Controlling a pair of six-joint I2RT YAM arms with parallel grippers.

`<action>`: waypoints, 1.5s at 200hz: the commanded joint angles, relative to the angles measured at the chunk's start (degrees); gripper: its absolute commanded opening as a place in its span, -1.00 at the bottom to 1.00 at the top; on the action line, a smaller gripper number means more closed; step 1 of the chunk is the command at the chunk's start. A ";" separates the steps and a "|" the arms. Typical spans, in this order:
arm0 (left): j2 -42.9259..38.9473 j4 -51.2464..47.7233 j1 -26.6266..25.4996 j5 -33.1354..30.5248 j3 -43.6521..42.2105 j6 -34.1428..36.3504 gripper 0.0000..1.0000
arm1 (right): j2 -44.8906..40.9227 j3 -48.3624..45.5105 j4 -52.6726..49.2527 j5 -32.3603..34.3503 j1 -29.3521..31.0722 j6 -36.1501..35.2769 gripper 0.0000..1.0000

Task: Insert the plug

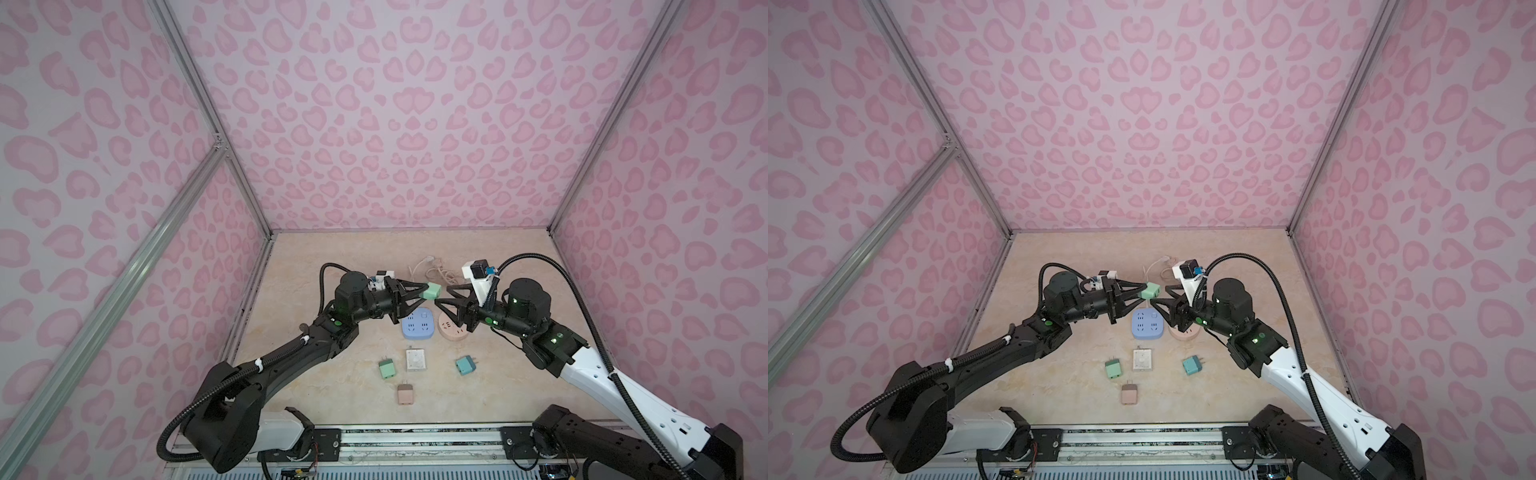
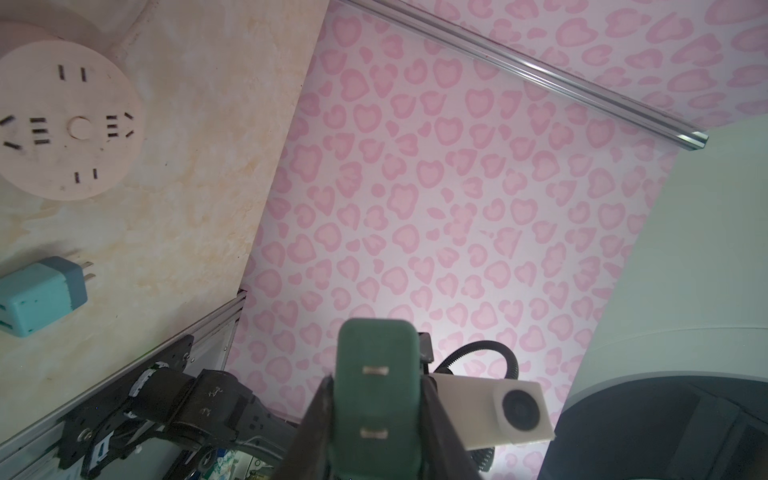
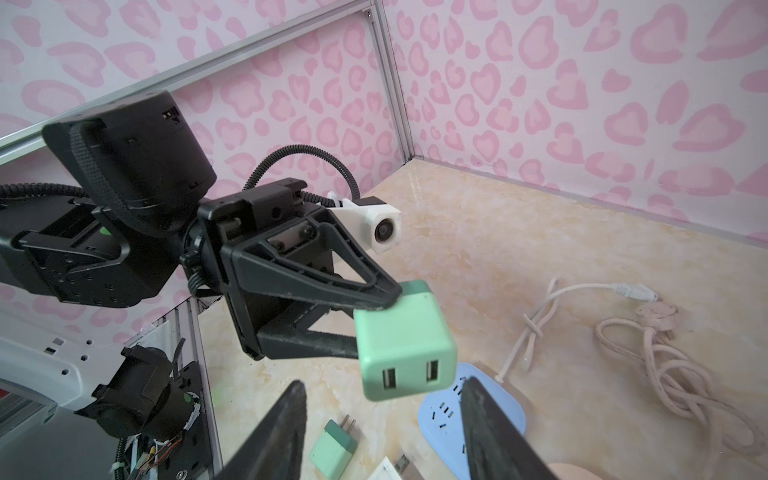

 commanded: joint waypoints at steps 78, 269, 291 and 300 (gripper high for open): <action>-0.43 4.55 -0.92 1.69 1.63 0.59 -0.94 | 2.95 0.49 4.63 0.53 -0.09 0.40 0.03; -8.09 -33.60 1.80 -1.70 7.79 26.87 0.42 | 7.41 9.31 -10.12 3.81 -0.10 8.71 -1.00; -10.43 -63.90 2.45 -17.92 17.41 46.30 0.44 | 10.86 16.34 -25.16 11.90 -0.10 12.80 -1.00; -11.60 -69.21 3.04 -22.43 18.44 49.86 0.45 | 12.97 19.62 -30.40 13.39 -0.09 13.74 -1.00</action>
